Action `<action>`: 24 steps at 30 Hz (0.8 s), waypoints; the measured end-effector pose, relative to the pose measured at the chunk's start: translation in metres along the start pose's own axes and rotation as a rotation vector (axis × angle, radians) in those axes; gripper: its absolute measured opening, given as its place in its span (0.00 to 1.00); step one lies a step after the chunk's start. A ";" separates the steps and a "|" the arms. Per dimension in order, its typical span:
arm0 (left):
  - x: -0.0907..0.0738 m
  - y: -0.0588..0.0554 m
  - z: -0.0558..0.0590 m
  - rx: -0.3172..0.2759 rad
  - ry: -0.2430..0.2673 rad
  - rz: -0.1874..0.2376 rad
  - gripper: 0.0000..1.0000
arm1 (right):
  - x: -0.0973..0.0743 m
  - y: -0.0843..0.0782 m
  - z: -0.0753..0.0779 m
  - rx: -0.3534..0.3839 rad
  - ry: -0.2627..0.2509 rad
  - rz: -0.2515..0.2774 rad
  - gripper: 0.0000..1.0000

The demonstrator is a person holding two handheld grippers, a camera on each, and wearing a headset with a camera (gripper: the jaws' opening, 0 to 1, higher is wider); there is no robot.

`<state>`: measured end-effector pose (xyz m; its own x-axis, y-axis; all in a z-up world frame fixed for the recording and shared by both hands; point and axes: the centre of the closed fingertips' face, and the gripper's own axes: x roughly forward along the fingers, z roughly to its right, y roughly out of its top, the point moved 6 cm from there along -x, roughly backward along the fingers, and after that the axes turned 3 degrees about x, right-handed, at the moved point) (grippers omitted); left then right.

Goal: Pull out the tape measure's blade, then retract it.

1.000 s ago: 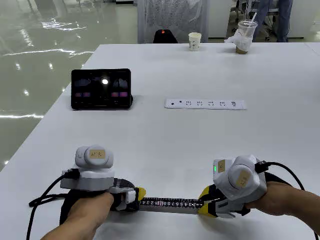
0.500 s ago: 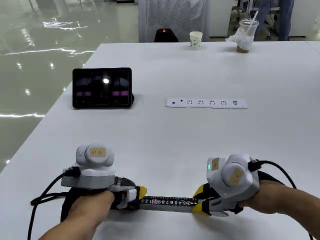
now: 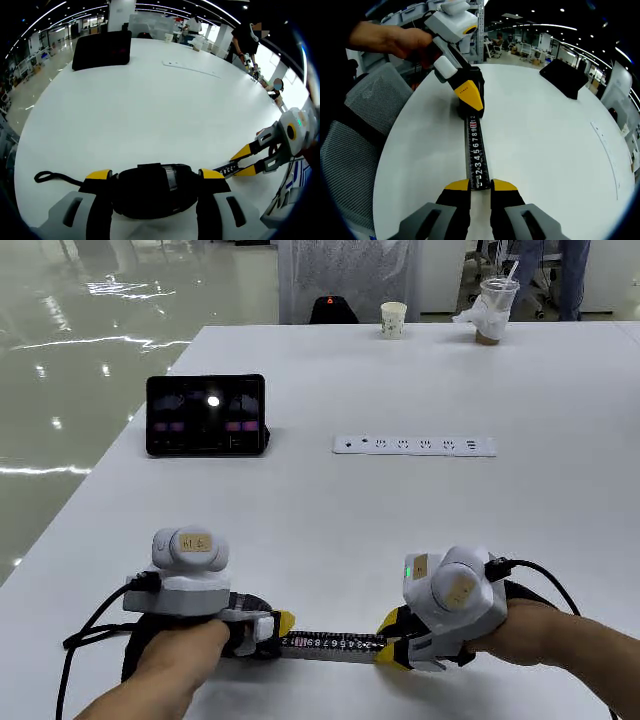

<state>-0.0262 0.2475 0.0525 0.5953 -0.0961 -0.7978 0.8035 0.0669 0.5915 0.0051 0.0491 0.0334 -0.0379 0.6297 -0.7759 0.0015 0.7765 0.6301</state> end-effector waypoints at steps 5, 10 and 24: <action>0.000 0.000 0.000 0.000 -0.002 -0.001 0.63 | 0.003 0.003 0.000 0.002 0.004 0.005 0.12; 0.000 0.000 0.000 -0.001 -0.004 -0.001 0.63 | 0.006 0.007 -0.001 0.003 0.008 0.012 0.12; 0.000 0.000 0.000 -0.007 -0.011 -0.003 0.64 | 0.017 0.019 -0.001 0.002 0.017 0.029 0.12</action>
<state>-0.0264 0.2479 0.0526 0.5928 -0.1076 -0.7981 0.8054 0.0736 0.5882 0.0032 0.0749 0.0322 -0.0548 0.6519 -0.7564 0.0046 0.7576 0.6526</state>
